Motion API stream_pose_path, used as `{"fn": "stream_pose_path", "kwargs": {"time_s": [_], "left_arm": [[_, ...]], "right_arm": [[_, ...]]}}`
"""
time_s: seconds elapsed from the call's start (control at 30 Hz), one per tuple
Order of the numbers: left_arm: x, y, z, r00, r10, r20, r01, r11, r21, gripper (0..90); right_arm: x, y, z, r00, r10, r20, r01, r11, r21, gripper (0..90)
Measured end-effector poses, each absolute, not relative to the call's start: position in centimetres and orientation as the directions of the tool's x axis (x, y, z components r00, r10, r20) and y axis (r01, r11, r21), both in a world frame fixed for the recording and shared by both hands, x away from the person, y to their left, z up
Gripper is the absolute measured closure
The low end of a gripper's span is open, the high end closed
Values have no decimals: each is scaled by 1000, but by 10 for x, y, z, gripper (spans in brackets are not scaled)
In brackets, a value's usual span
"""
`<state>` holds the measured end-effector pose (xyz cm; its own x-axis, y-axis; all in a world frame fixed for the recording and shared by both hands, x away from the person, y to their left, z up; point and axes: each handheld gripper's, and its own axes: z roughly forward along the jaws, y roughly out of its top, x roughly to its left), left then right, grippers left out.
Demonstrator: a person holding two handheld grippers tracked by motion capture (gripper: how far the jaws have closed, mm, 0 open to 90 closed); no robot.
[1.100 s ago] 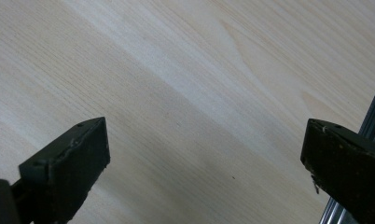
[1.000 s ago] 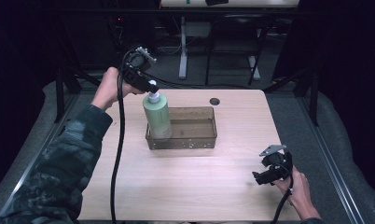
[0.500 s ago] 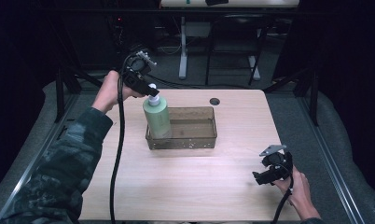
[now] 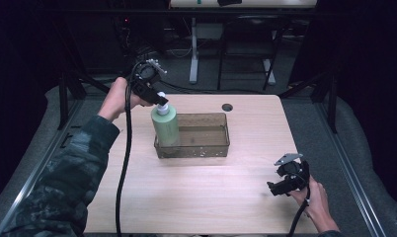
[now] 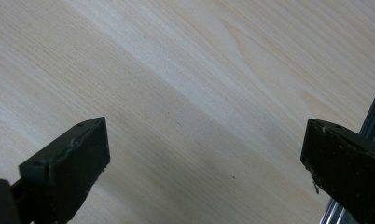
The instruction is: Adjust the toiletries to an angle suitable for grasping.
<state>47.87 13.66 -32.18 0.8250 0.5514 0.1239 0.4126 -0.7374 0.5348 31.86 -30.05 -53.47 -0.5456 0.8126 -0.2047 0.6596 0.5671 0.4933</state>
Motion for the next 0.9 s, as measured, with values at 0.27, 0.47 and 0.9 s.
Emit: {"fn": "stream_pose_path", "kwargs": {"time_s": [0.27,0.47,0.9], "left_arm": [[479,133,-323,833,537,135,403,-754,518,630],[480,132,-323,834,532,148,399,-766,505,631],[482,131,-327,841,524,135,405,-776,484,630]], "right_arm": [[318,-301,-535,-543,814,-203,661,564,494,6],[318,-301,-535,-543,815,-204,660,564,496,6],[318,-301,-535,-544,815,-202,659,563,498,6]]}}
